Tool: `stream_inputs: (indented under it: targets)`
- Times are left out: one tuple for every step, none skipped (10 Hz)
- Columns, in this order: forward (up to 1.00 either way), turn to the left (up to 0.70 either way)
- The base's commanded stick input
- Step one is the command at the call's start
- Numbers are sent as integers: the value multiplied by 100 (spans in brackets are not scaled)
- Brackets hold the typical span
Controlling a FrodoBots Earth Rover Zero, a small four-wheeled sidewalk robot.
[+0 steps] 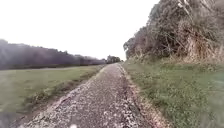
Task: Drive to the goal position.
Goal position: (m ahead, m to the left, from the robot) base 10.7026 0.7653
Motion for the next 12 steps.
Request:
stream_inputs:
  targets:
    - [70,-35]
    - [70,-35]
    - [70,-24]
    - [70,-9]
    - [70,0]
    - [70,0]
    - [70,0]
    - [70,0]
    - [70,0]
    - [70,0]
    - [70,0]
    - [70,0]
